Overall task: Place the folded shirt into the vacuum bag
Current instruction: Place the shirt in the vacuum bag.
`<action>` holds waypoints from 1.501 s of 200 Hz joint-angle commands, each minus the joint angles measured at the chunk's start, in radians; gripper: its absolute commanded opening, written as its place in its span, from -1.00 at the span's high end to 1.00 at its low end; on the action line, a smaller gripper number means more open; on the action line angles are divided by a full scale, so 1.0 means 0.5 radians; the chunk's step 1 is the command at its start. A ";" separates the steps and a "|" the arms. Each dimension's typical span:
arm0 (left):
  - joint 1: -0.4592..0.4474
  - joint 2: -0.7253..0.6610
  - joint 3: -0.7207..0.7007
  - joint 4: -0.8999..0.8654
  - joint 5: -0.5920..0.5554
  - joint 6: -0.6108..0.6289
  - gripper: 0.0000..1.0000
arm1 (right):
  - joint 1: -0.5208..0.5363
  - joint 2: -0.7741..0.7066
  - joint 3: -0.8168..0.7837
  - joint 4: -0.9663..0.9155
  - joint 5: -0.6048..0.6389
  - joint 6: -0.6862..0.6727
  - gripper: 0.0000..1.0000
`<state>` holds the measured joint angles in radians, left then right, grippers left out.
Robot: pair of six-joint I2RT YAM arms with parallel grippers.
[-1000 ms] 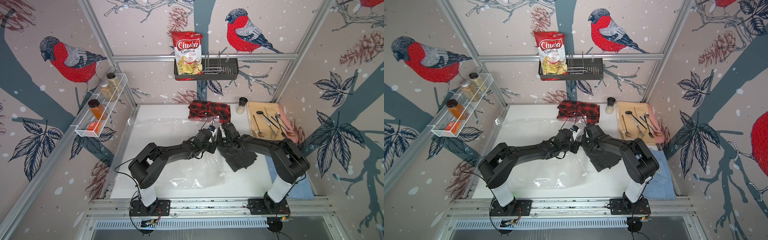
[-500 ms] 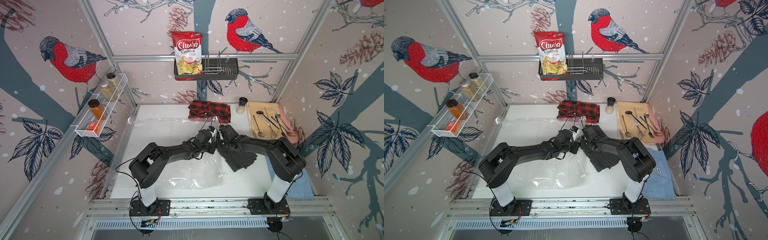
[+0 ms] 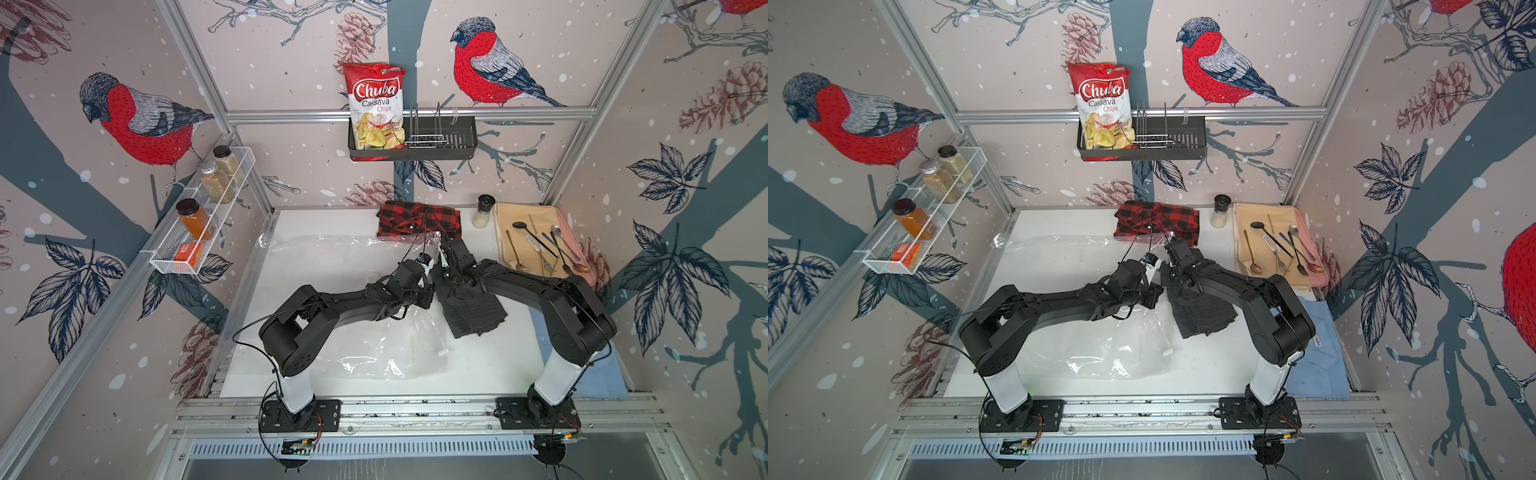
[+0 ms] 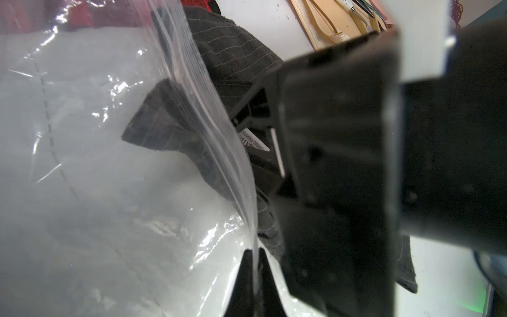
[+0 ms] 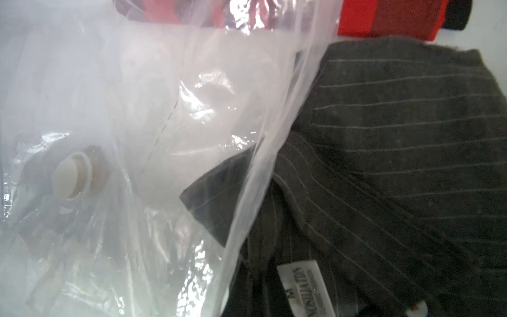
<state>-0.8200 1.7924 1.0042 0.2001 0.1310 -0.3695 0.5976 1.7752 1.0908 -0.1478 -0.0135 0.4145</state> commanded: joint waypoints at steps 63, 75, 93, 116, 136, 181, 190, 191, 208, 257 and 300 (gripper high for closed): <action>-0.014 0.078 0.004 0.085 0.023 -0.015 1.00 | -0.072 0.035 -0.007 0.105 -0.205 0.009 0.07; -0.014 0.100 0.012 0.090 0.025 -0.015 1.00 | -0.072 -0.049 -0.055 0.087 -0.180 0.014 -0.04; -0.013 0.132 0.025 0.094 0.023 -0.015 1.00 | -0.074 -0.187 -0.153 0.052 -0.118 0.027 -0.18; -0.012 0.167 0.049 0.078 0.023 -0.018 1.00 | -0.072 -0.372 -0.352 -0.004 -0.016 0.063 -0.27; -0.014 0.183 0.064 0.069 0.035 -0.025 1.00 | -0.064 -0.531 -0.539 -0.064 0.043 0.087 -0.29; -0.014 0.155 0.085 0.007 0.009 -0.049 1.00 | 0.091 -0.801 -0.792 -0.236 0.199 0.136 -0.34; -0.014 0.155 0.090 -0.004 0.008 -0.050 1.00 | 0.134 -0.835 -0.812 -0.270 0.235 0.156 -0.37; -0.014 0.157 0.090 -0.004 0.008 -0.048 1.00 | 0.138 -0.837 -0.813 -0.274 0.238 0.159 -0.36; -0.014 0.158 0.092 -0.007 0.008 -0.055 1.00 | 0.198 -0.859 -0.834 -0.336 0.318 0.199 -0.40; -0.015 0.180 0.100 -0.014 0.003 -0.068 1.00 | 0.344 -0.775 -0.850 -0.395 0.413 0.280 -0.42; -0.020 0.189 0.098 -0.009 0.005 -0.076 1.00 | 0.431 -0.594 -0.851 -0.405 0.478 0.322 -0.27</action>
<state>-0.8238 1.8835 1.0477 0.1967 0.1303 -0.3969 0.7982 1.4425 0.6624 -0.3180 0.1879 0.5491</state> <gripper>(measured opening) 0.049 0.691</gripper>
